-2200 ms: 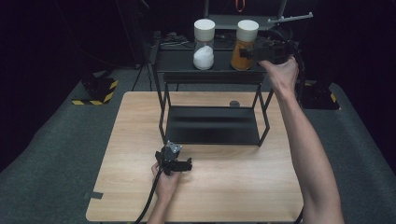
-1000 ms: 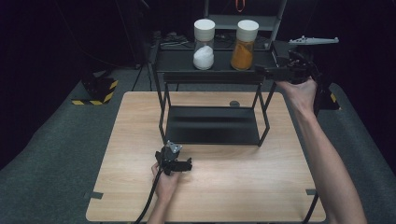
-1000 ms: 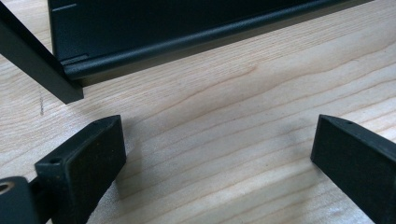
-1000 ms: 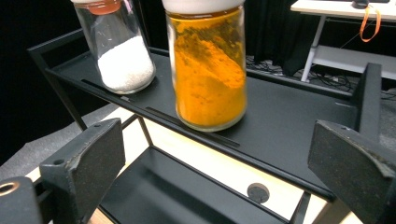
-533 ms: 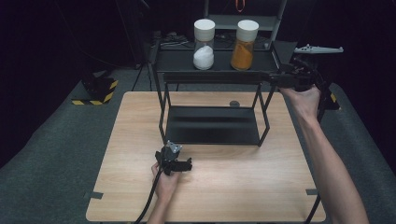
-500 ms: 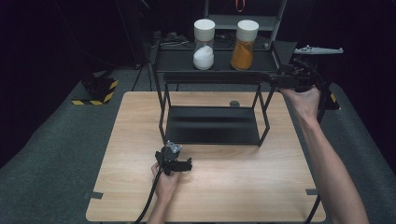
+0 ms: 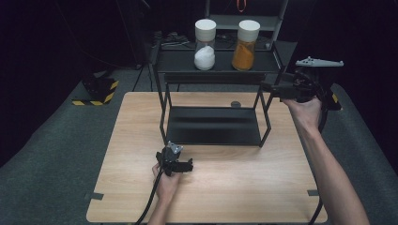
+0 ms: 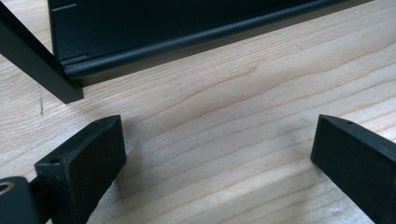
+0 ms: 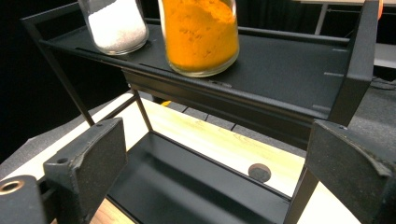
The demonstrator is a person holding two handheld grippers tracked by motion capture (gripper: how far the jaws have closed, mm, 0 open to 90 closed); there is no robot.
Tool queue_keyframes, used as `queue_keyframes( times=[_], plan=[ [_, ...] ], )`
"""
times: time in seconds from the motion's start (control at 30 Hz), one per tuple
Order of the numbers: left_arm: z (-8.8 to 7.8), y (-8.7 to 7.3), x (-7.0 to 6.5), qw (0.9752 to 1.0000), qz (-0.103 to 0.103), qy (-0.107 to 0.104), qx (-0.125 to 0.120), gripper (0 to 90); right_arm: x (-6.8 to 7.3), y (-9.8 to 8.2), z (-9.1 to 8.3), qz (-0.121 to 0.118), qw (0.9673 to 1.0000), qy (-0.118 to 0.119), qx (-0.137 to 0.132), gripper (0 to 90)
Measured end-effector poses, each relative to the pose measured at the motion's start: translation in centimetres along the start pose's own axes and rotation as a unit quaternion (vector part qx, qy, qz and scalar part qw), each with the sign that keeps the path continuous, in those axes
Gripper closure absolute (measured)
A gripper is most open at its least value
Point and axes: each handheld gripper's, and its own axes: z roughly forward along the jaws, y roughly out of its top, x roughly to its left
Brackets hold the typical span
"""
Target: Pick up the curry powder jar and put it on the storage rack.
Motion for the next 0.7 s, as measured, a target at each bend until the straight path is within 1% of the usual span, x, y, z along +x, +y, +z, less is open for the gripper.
queue_keyframes(
  times=[0.13, 0.3, 0.7],
  plan=[
    [0.0, 0.0, 0.0, 1.0000, 0.000, 0.000, 0.000, 2.9, -0.4, -0.9, 0.0, 0.005, 0.9999, 0.013, -0.001, 5.6],
    [0.0, 0.0, 0.0, 1.0000, 0.000, 0.000, 0.000, 2.9, -0.5, -2.0, 0.3, 0.004, 0.9999, 0.012, 0.010, 5.8],
    [0.0, 0.0, 0.0, 1.0000, 0.000, 0.000, 0.000, 2.9, -1.0, -4.6, 0.6, 0.017, 0.9995, 0.021, 0.013, 5.9]
  ],
)
